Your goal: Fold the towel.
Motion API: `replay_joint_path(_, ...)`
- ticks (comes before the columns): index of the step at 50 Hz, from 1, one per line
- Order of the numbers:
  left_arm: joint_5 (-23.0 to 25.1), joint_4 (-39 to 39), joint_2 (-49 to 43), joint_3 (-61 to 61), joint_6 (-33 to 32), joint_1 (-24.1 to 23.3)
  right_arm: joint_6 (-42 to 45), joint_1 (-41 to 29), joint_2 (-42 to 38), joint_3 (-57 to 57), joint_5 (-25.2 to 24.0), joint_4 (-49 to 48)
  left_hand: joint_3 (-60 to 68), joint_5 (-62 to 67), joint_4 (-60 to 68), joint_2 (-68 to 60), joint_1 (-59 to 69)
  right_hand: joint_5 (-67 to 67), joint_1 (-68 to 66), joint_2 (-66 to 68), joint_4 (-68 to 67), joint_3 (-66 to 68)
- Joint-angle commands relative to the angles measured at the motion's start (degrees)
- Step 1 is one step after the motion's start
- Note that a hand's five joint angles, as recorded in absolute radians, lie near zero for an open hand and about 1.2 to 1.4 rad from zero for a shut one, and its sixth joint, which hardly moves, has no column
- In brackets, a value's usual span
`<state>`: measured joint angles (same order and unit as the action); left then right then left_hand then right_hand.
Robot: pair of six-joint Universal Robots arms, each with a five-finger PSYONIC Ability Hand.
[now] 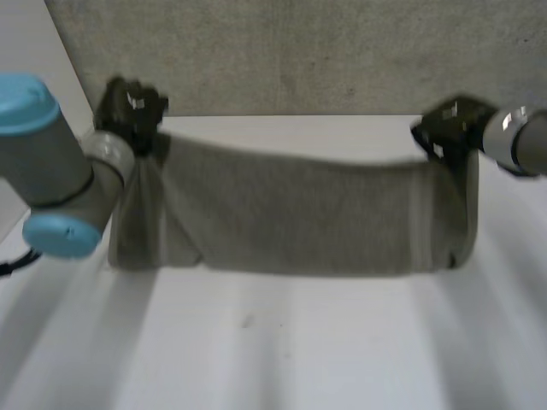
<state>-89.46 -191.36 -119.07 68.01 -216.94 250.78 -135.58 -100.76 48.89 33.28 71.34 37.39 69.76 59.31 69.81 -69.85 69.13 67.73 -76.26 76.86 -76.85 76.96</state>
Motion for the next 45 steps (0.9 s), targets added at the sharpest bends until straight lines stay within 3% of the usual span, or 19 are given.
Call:
replay_joint_path(1, -3.35, -4.02, -0.72, -16.86, 3.80, -0.99, -12.08, -3.74, -4.86, -27.57, 4.95, -12.69, 10.24, 10.69, 10.19, -10.15, 10.87, 2.27, -3.74, 3.14, -3.15, 3.04)
replay_joint_path(3, -6.06, -9.10, 0.50, -20.27, 6.60, -0.99, -18.03, -3.83, -3.55, -30.73, 6.52, -19.34, 10.24, 10.69, 10.19, -10.15, 10.87, 2.27, -3.74, 3.14, -3.15, 3.04)
replay_joint_path(8, -6.95, -12.46, 2.88, -20.29, 10.47, -0.91, -21.57, -3.83, 0.05, -27.94, 5.65, -19.91, 10.24, 10.69, 10.19, -10.15, 10.87, 2.27, -3.74, 3.14, -3.15, 3.04)
replay_joint_path(18, -4.15, -5.70, 3.50, -7.58, 16.45, 0.67, -14.39, -3.39, 3.31, -7.84, 0.73, -13.05, 10.24, 10.69, 10.19, -10.15, 10.87, 2.27, -3.74, 3.14, -3.15, 3.04)
replay_joint_path(27, 4.81, -8.14, 2.01, 13.61, 15.93, 1.91, -4.45, -3.04, 4.90, 18.80, -1.21, -18.21, 10.24, 10.69, 10.19, -10.15, 10.87, 2.27, -3.74, 3.14, -3.15, 3.04)
replay_joint_path(36, 5.44, -10.79, -0.55, 23.39, 11.89, 2.00, 0.93, -1.46, 5.33, 31.93, -1.38, -23.50, 10.24, 10.69, 10.19, -10.15, 10.87, 2.27, -3.74, 3.14, -3.15, 3.04)
replay_joint_path(45, 5.79, -9.92, 10.33, 33.83, 7.32, 3.58, 1.46, 1.18, 15.68, 40.62, -1.03, -19.39, 10.24, 10.69, 10.19, -10.15, 10.87, 2.27, -3.74, 3.14, -3.15, 3.04)
